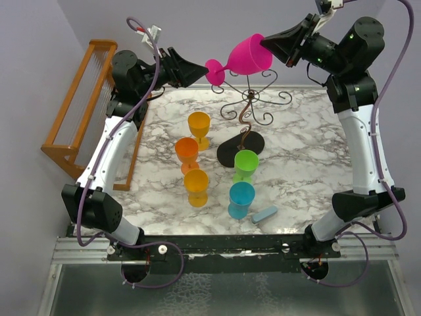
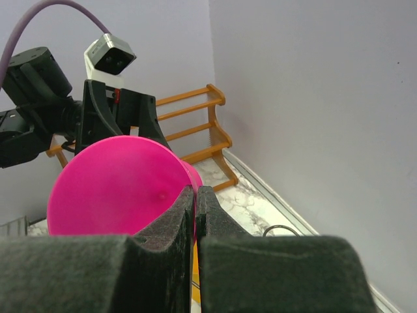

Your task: Place the wine glass upside down on the wine glass rack

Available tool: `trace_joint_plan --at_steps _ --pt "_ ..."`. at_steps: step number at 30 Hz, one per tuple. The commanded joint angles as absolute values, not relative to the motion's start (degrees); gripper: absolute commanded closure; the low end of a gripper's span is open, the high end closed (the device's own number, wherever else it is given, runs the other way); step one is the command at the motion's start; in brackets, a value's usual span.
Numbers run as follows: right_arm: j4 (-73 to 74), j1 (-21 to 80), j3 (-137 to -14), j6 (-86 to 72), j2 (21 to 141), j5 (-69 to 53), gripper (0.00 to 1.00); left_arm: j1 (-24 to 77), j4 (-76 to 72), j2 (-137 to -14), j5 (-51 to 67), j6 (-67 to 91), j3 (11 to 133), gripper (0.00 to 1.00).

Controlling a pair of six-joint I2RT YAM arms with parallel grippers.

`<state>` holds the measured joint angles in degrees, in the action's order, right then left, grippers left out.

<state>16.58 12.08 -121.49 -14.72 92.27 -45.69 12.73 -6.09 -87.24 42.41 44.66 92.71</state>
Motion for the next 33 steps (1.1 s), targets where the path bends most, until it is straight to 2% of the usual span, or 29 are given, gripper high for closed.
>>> trace_joint_plan --at_steps 1,14,24,28,31,33 --pt "15.12 12.87 -121.17 -14.21 90.99 -46.60 0.99 13.57 -10.17 -87.59 44.91 47.13 92.55 0.33" --pt "15.24 13.92 -120.17 -12.44 90.83 -44.93 0.99 14.80 -9.59 -87.89 45.19 46.90 91.83 0.59" --pt "15.73 14.85 -119.48 -10.31 90.31 -42.77 0.99 15.29 -8.85 -87.40 45.00 46.48 90.97 0.71" --pt "15.56 14.85 -118.54 -9.90 89.95 -42.35 0.99 15.29 -8.37 -86.95 44.55 46.20 90.88 0.72" --pt "15.54 14.85 -118.39 -9.53 89.81 -41.82 0.99 15.26 -7.71 -86.56 43.86 45.69 90.86 0.64" --pt "15.56 14.85 -118.30 -9.17 89.71 -41.50 0.99 15.29 -7.33 -86.34 43.44 45.50 90.80 0.62"
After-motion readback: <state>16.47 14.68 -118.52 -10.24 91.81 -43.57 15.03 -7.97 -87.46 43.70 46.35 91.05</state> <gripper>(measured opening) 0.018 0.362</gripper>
